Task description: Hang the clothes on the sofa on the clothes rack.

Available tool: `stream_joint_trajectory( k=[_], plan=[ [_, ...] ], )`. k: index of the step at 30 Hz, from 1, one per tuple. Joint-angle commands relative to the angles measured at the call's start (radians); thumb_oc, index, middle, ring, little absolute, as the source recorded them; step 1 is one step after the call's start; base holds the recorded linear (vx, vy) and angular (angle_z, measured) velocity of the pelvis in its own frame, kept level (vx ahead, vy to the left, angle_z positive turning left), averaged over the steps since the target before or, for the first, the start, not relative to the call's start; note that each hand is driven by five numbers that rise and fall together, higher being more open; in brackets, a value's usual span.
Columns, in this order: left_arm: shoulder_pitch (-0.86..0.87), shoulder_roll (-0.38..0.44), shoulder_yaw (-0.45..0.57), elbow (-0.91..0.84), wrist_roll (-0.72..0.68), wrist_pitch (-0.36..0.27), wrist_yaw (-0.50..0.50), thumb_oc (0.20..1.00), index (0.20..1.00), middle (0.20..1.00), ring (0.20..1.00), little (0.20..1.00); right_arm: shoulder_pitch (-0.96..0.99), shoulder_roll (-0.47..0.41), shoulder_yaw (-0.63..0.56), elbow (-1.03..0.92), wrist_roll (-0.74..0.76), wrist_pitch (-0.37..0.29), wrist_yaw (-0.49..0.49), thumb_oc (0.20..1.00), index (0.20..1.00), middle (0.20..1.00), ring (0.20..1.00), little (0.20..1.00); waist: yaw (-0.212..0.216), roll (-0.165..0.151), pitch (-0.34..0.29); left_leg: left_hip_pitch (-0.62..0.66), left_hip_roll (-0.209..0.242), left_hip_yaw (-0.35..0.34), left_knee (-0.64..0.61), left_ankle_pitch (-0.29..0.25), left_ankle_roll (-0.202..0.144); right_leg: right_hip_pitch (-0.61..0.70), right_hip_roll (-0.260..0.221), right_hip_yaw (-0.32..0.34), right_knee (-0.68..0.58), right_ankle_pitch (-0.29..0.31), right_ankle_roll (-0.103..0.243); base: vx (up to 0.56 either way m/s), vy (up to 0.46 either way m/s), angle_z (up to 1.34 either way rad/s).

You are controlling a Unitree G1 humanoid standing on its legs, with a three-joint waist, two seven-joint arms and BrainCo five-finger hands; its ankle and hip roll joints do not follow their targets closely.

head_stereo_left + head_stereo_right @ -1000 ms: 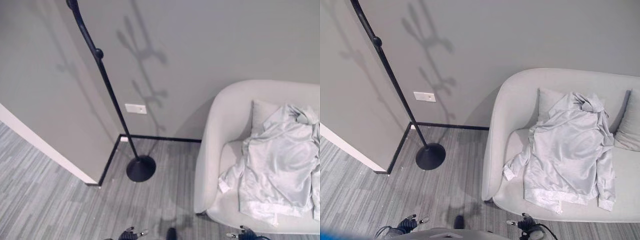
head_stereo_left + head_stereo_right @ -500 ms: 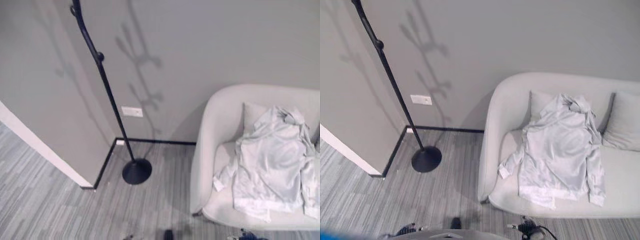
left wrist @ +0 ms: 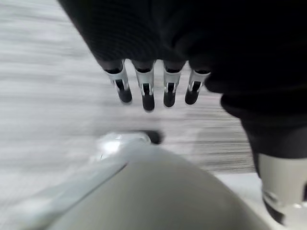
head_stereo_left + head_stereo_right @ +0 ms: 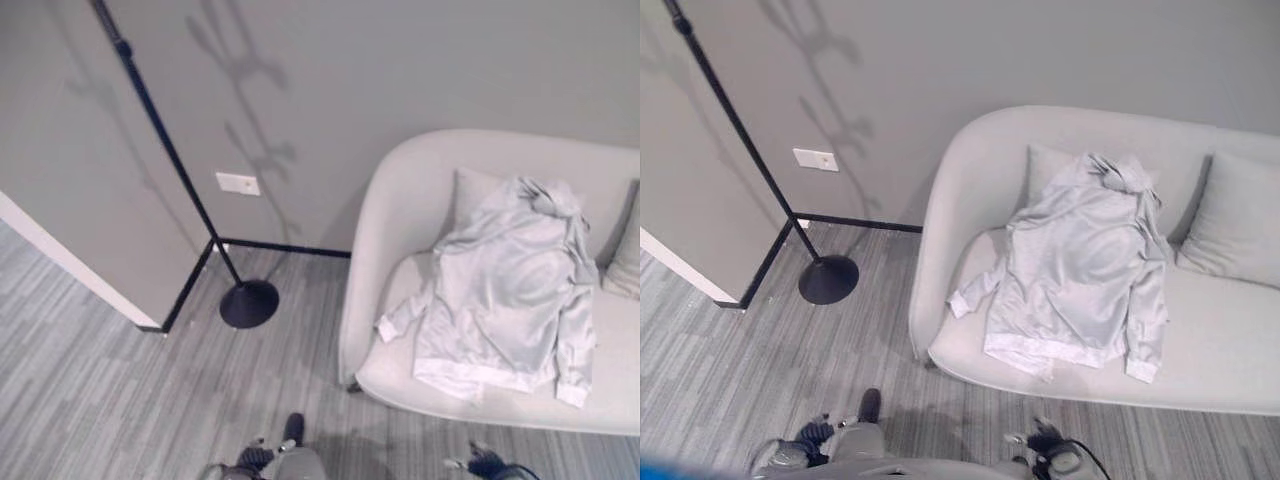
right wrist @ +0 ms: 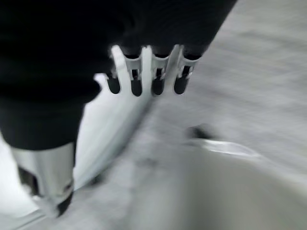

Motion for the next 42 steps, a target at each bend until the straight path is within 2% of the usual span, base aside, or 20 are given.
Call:
stream_joint_trajectory(
  k=[1, 3, 4, 5, 7, 10, 15, 18, 19, 20, 23, 25, 26, 27, 29, 33, 36, 38, 40, 42],
  plan=[
    [-0.093, 0.01, 0.026, -0.068, -0.087, -0.046, -0.007, 1.0, 1.0, 1.0, 1.0, 1.0, -0.136, -0.012, 0.033, -0.02, 0.02, -0.031, -0.031, 1.0, 1.0, 1.0, 1.0, 1.0, -0.026, -0.069, 0.004, 0.121, -0.132, 0.079, -0.121, 0.323, -0.425, 0.075, -0.159, 0.044, -0.27, 0.193, 0.095, -0.18, -0.743, 0.57],
    [-0.076, 0.005, 0.031, -0.079, -0.088, -0.048, -0.011, 1.0, 1.0, 1.0, 1.0, 1.0, -0.13, -0.029, 0.03, -0.011, 0.018, -0.029, -0.029, 1.0, 1.0, 1.0, 1.0, 1.0, -0.02, -0.071, 0.0, 0.146, -0.227, 0.031, -0.121, 0.274, -0.393, 0.1, -0.129, 0.041, -0.322, 0.21, 0.082, -0.01, -0.508, 0.54],
    [-0.067, 0.0, 0.041, -0.055, -0.071, -0.04, -0.02, 1.0, 1.0, 1.0, 1.0, 1.0, -0.129, -0.035, 0.03, -0.002, 0.016, -0.025, -0.027, 1.0, 1.0, 1.0, 1.0, 1.0, -0.013, -0.075, 0.001, 0.169, -0.321, 0.015, -0.092, 0.207, -0.342, 0.101, -0.103, 0.049, -0.336, 0.208, 0.065, -0.01, -0.392, 0.16],
    [-0.064, -0.001, 0.046, -0.046, -0.064, -0.038, -0.02, 1.0, 1.0, 1.0, 1.0, 1.0, -0.13, -0.035, 0.029, -0.002, 0.016, -0.025, -0.027, 1.0, 1.0, 1.0, 1.0, 1.0, -0.012, -0.076, 0.0, 0.168, -0.351, -0.002, -0.072, 0.185, -0.33, 0.094, -0.096, 0.054, -0.336, 0.211, 0.059, -0.02, -0.369, -0.25],
    [-0.041, -0.002, 0.076, 0.007, -0.035, -0.028, -0.028, 1.0, 1.0, 1.0, 1.0, 1.0, -0.124, -0.015, 0.038, -0.004, 0.031, -0.031, -0.022, 1.0, 1.0, 1.0, 1.0, 1.0, 0.004, -0.077, -0.004, 0.183, -0.52, -0.051, -0.033, 0.102, -0.248, 0.064, -0.041, 0.077, -0.336, 0.219, 0.04, -0.01, -0.195, -0.08],
    [-0.03, -0.004, 0.081, 0.025, -0.023, -0.019, -0.034, 1.0, 1.0, 1.0, 1.0, 1.0, -0.127, -0.007, 0.048, 0.001, 0.024, -0.03, -0.019, 1.0, 1.0, 1.0, 1.0, 1.0, 0.009, -0.07, -0.007, 0.206, -0.534, -0.057, -0.063, 0.109, -0.233, 0.062, -0.02, 0.079, -0.336, 0.224, 0.033, 0.04, -0.01, -0.07],
    [-0.004, 0.005, 0.081, 0.069, 0.031, -0.006, -0.048, 1.0, 1.0, 1.0, 1.0, 1.0, -0.109, 0.027, 0.052, 0.006, 0.025, -0.029, -0.007, 1.0, 1.0, 1.0, 1.0, 1.0, 0.008, -0.087, -0.045, 0.255, -0.531, -0.054, -0.121, 0.124, -0.238, 0.085, -0.002, 0.074, -0.336, 0.208, 0.03, 0.1, 0.037, 0.05],
    [-0.007, 0.017, 0.089, 0.065, 0.038, -0.002, -0.045, 1.0, 1.0, 1.0, 1.0, 1.0, -0.111, 0.04, 0.066, 0.009, 0.015, -0.029, -0.009, 1.0, 1.0, 1.0, 1.0, 1.0, 0.016, -0.108, -0.033, 0.259, -0.53, -0.057, -0.121, 0.114, -0.234, 0.097, -0.005, 0.066, -0.336, 0.221, 0.026, 0.03, 0.025, 0.22],
    [-0.013, 0.026, 0.091, 0.061, 0.041, -0.001, -0.043, 1.0, 1.0, 1.0, 1.0, 1.0, -0.118, 0.045, 0.07, 0.004, 0.014, -0.031, -0.009, 1.0, 1.0, 1.0, 1.0, 1.0, 0.02, -0.113, -0.019, 0.261, -0.527, -0.053, -0.121, 0.113, -0.23, 0.079, -0.008, 0.069, -0.293, 0.223, 0.023, -0.07, 0.01, 0.09],
    [-0.028, 0.048, 0.093, 0.056, 0.048, 0.003, -0.041, 1.0, 1.0, 1.0, 1.0, 1.0, -0.139, 0.054, 0.078, -0.007, 0.015, -0.03, -0.008, 1.0, 1.0, 1.0, 1.0, 1.0, 0.021, -0.118, 0.007, 0.26, -0.512, -0.048, -0.121, 0.112, -0.224, 0.017, -0.013, 0.075, -0.174, 0.212, 0.031, -0.08, 0.016, -0.04],
    [-0.034, 0.061, 0.089, 0.055, 0.056, 0.003, -0.041, 1.0, 1.0, 1.0, 1.0, 1.0, -0.14, 0.059, 0.075, -0.017, 0.018, -0.032, -0.006, 1.0, 1.0, 1.0, 1.0, 1.0, 0.019, -0.121, 0.009, 0.267, -0.501, -0.057, -0.121, 0.107, -0.225, -0.007, -0.02, 0.09, -0.127, 0.203, 0.049, 0.01, -0.024, -0.3],
    [-0.038, 0.068, 0.087, 0.051, 0.058, 0.001, -0.039, 1.0, 1.0, 1.0, 1.0, 1.0, -0.13, 0.056, 0.066, -0.012, 0.021, -0.03, -0.005, 1.0, 1.0, 1.0, 1.0, 1.0, 0.025, -0.115, 0.001, 0.275, -0.486, -0.067, -0.121, 0.095, -0.23, 0.003, -0.066, 0.086, -0.172, 0.224, 0.048, 0.1, -0.093, -0.11],
    [-0.038, 0.068, 0.086, 0.051, 0.058, 0.001, -0.039, 1.0, 1.0, 1.0, 1.0, 1.0, -0.129, 0.056, 0.066, -0.012, 0.021, -0.03, -0.005, 1.0, 1.0, 1.0, 1.0, 1.0, 0.025, -0.115, 0.002, 0.276, -0.486, -0.067, -0.121, 0.095, -0.23, 0.004, -0.065, 0.086, -0.172, 0.224, 0.048, 0.12, -0.143, -0.06],
    [-0.041, 0.068, 0.085, 0.051, 0.059, -0.002, -0.038, 1.0, 1.0, 1.0, 1.0, 1.0, -0.128, 0.054, 0.059, -0.009, 0.02, -0.027, -0.005, 1.0, 1.0, 1.0, 1.0, 1.0, 0.023, -0.112, -0.003, 0.279, -0.476, -0.07, -0.121, 0.084, -0.234, -0.011, -0.095, 0.105, -0.209, 0.263, 0.056, 0.07, -0.078, 0.01],
    [-0.044, 0.066, 0.086, 0.051, 0.053, -0.006, -0.037, 1.0, 1.0, 1.0, 1.0, 1.0, -0.128, 0.052, 0.052, -0.006, 0.02, -0.025, -0.005, 1.0, 1.0, 1.0, 1.0, 1.0, 0.024, -0.108, 0.0, 0.292, -0.468, -0.072, -0.121, 0.071, -0.238, -0.03, -0.11, 0.125, -0.246, 0.295, 0.066, 0.12, -0.12, 0.0],
    [-0.048, 0.062, 0.078, 0.049, 0.05, -0.016, -0.03, 1.0, 1.0, 1.0, 1.0, 1.0, -0.117, 0.049, 0.038, -0.011, 0.017, -0.018, -0.01, 1.0, 1.0, 1.0, 1.0, 1.0, -0.006, -0.101, 0.016, 0.352, -0.435, -0.084, -0.121, 0.033, -0.261, -0.094, -0.143, 0.119, -0.33, 0.361, 0.101, 0.18, -0.176, -0.07],
    [-0.047, 0.062, 0.072, 0.045, 0.063, -0.021, -0.025, 1.0, 1.0, 1.0, 1.0, 1.0, -0.1, 0.046, 0.03, -0.008, 0.019, -0.018, -0.01, 1.0, 1.0, 1.0, 1.0, 1.0, -0.024, -0.119, 0.013, 0.384, -0.431, -0.091, -0.121, 0.009, -0.279, -0.089, -0.142, 0.114, -0.336, 0.361, 0.116, 0.23, -0.243, 0.13],
    [-0.037, 0.046, 0.079, 0.049, 0.052, -0.023, -0.024, 1.0, 1.0, 1.0, 1.0, 1.0, -0.081, 0.033, 0.023, 0.009, 0.023, -0.025, -0.006, 1.0, 1.0, 1.0, 1.0, 1.0, -0.037, -0.122, -0.008, 0.388, -0.372, -0.094, -0.121, 0.009, -0.315, -0.057, -0.112, 0.096, -0.336, 0.349, 0.107, 0.26, -0.391, 0.65],
    [-0.037, 0.042, 0.077, 0.05, 0.046, -0.025, -0.023, 1.0, 1.0, 1.0, 1.0, 1.0, -0.081, 0.027, 0.018, 0.013, 0.029, -0.028, -0.008, 1.0, 1.0, 1.0, 1.0, 1.0, -0.041, -0.117, -0.012, 0.38, -0.361, -0.098, -0.121, 0.016, -0.324, -0.052, -0.099, 0.09, -0.336, 0.336, 0.102, 0.11, -0.238, 0.32],
    [-0.034, 0.022, 0.073, 0.045, 0.033, -0.028, -0.024, 1.0, 1.0, 1.0, 1.0, 1.0, -0.068, 0.003, -0.008, 0.033, 0.057, -0.039, -0.013, 1.0, 1.0, 1.0, 1.0, 1.0, -0.057, -0.089, -0.025, 0.366, -0.304, -0.098, -0.121, 0.044, -0.369, -0.029, -0.048, 0.065, -0.336, 0.274, 0.071, 0.21, -0.383, 0.19]
  ],
)
